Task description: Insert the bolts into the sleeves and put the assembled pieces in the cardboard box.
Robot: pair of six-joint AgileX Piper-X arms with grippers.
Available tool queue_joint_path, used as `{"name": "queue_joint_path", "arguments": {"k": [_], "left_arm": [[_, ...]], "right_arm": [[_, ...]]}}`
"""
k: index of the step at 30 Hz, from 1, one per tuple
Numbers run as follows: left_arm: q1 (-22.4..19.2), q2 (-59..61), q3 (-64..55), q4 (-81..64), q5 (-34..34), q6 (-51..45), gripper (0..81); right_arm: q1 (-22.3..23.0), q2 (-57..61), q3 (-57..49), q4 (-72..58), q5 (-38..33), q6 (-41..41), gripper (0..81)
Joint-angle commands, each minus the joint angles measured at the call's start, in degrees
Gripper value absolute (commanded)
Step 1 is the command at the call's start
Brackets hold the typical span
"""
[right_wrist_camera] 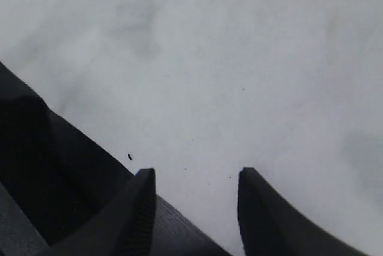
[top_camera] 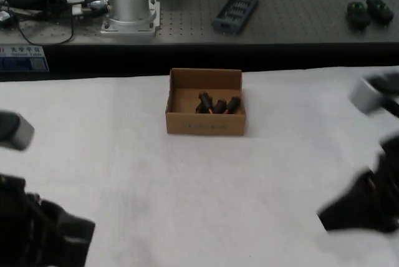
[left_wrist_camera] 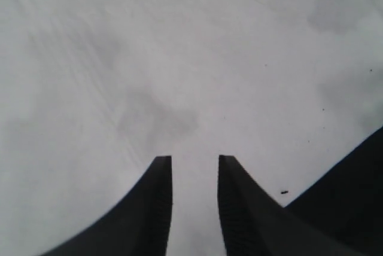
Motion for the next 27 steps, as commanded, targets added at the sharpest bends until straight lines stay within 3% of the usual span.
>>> {"name": "queue_joint_path", "arguments": {"k": [1,13,19,27], "left_arm": [[-0.21,-0.27,3.12,-3.44,3.01,-1.07,20.0],[-0.21,-0.27,17.46,-16.59,6.27,-14.06,18.7],[-1.18,-0.27,25.11,-21.68,8.83,-19.13,8.9],[-6.12,-0.27,32.21,-26.64,8.60,-22.16,8.4]], "right_arm": [[0.12,-3.00,1.60,-2.23,1.17,4.74,33.7],[0.12,-41.89,20.32,-8.01,11.87,23.20,33.7],[0.12,-44.77,23.83,-11.02,17.72,27.60,33.7],[0.12,-44.77,32.85,-15.45,18.01,33.75,33.7]]}}
